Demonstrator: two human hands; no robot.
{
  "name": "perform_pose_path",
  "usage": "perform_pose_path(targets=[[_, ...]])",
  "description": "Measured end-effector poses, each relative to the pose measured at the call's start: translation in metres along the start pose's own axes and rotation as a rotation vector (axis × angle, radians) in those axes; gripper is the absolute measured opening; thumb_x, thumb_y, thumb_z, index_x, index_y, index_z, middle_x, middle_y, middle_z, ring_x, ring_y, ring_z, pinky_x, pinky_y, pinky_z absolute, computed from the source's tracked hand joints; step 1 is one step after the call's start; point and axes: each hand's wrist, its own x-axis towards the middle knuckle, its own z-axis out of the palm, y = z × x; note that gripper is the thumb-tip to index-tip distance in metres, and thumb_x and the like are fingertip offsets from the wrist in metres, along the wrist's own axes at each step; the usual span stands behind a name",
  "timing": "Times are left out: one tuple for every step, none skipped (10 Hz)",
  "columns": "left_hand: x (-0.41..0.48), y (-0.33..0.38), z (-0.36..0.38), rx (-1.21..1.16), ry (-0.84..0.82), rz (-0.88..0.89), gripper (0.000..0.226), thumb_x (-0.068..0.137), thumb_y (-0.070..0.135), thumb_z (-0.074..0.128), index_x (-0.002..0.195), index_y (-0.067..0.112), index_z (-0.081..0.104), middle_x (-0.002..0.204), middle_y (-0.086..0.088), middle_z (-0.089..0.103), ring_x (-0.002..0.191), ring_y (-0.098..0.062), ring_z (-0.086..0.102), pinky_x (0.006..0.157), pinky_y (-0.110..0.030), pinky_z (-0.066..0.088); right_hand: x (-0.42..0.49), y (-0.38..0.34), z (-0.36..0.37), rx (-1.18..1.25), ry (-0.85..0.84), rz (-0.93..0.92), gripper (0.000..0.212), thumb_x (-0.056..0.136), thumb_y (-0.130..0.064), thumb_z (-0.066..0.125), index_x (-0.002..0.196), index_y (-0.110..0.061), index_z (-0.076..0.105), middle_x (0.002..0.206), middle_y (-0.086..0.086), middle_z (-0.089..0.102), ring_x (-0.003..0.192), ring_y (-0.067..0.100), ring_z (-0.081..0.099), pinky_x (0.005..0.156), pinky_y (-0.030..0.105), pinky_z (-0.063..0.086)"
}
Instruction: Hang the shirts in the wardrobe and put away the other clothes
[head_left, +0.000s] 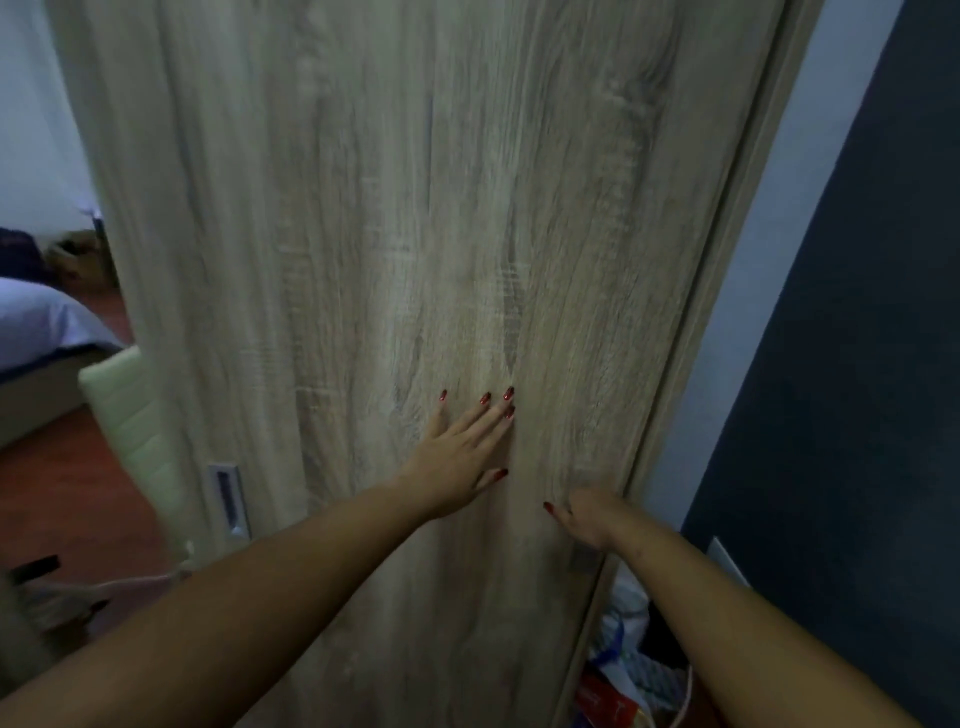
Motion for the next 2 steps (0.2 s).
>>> perform_pose_path(targets=[[0.007, -0.017, -0.044, -0.051, 0.049, -0.059, 0.061, 0.100, 0.046, 0.021, 0.151, 0.024, -0.004, 0.160, 0.001, -0.015, 0.148, -0.020, -0.009, 0.116, -0.060, -0.002, -0.021, -0.032, -0.053, -0.030, 0.096, -0.056, 0.060, 0.098, -0.049, 0.025, 0.133, -0.004, 0.046, 0.138, 0.018, 0.049, 0.122, 0.030, 0.050, 0.106, 0.035, 0.037], [0.008, -0.040, -0.102, -0.144, 0.076, -0.165, 0.058, 0.101, 0.043, 0.021, 0.151, 0.024, -0.002, 0.160, 0.003, -0.012, 0.148, -0.018, -0.007, 0.117, -0.055, 0.000, -0.046, -0.074, -0.118, 0.008, 0.292, -0.113, 0.065, 0.098, -0.052, 0.020, 0.128, -0.004, 0.052, 0.136, 0.020, 0.051, 0.122, 0.032, 0.049, 0.104, 0.037, 0.037]])
